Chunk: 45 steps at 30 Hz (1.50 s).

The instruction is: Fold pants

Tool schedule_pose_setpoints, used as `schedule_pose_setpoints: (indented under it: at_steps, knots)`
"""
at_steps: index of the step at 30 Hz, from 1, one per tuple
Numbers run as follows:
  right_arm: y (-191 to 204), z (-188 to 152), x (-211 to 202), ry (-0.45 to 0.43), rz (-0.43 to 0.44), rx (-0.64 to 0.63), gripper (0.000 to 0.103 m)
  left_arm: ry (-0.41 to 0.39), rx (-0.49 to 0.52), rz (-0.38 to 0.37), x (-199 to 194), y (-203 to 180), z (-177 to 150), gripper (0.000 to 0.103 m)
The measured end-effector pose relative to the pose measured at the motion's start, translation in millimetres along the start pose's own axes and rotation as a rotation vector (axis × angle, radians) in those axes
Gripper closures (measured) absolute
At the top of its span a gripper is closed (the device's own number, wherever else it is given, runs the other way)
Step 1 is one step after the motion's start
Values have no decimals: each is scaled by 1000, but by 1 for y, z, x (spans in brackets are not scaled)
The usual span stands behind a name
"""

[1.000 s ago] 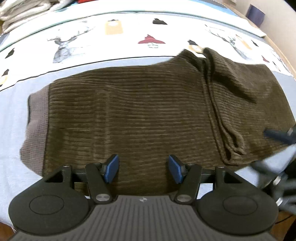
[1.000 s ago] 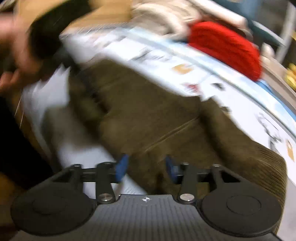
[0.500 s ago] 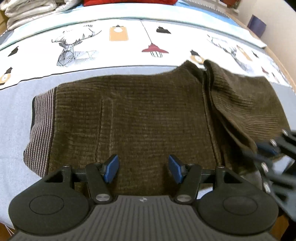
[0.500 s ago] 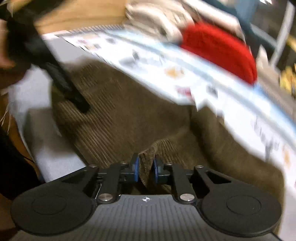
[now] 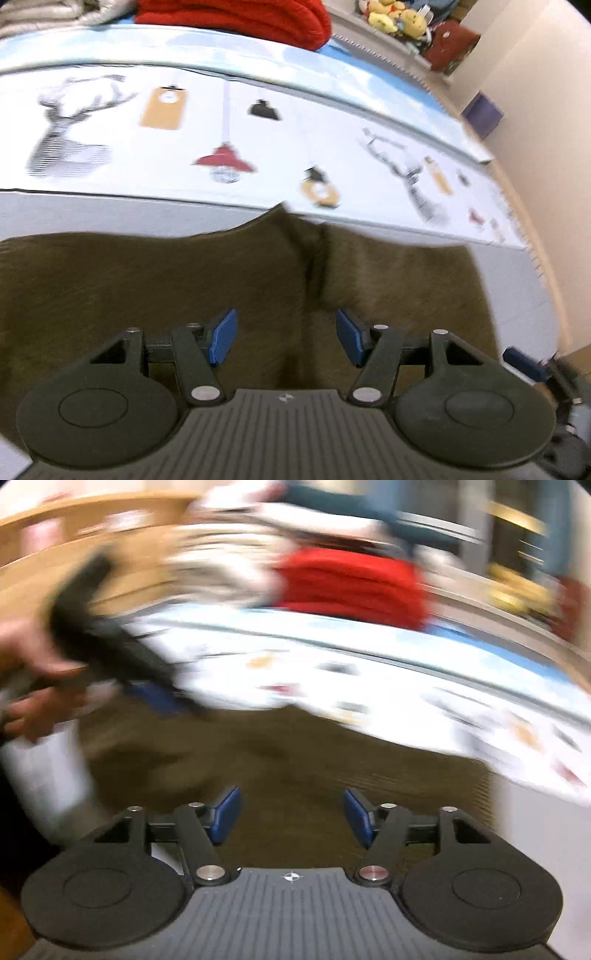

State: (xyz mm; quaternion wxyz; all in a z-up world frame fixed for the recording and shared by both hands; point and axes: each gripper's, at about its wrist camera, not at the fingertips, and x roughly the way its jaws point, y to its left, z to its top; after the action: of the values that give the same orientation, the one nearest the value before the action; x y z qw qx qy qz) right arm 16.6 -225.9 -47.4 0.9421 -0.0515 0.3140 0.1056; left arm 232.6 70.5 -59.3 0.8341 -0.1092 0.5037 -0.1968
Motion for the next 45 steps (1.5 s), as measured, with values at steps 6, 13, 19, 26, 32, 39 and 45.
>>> schedule_pose_setpoints:
  at_steps: [6,13,19,26,32,39,45]
  knots:
    - [-100,-56,6,210,-258,411,36,28,-78,-57,46,-20,27,35]
    - [-121,-85,1,219,-125,604,29,134,-116,-44,114,-22,34,40]
    - [-123,-73,14,223,-115,561,28,36,-48,-165,71,-27,45,88]
    - [-106,-63,22,215,-113,458,28,7,-100,28,66,1,50,65]
    - [-110,-68,31,271,-135,480,34,-38,-96,-9,30,6,34,64]
    - [-112,-69,31,261,-144,496,43,350,242,19,78,-21,-39,62]
    - [-109,-61,28,251,-209,463,49,215,336,3,45,-37,-54,64]
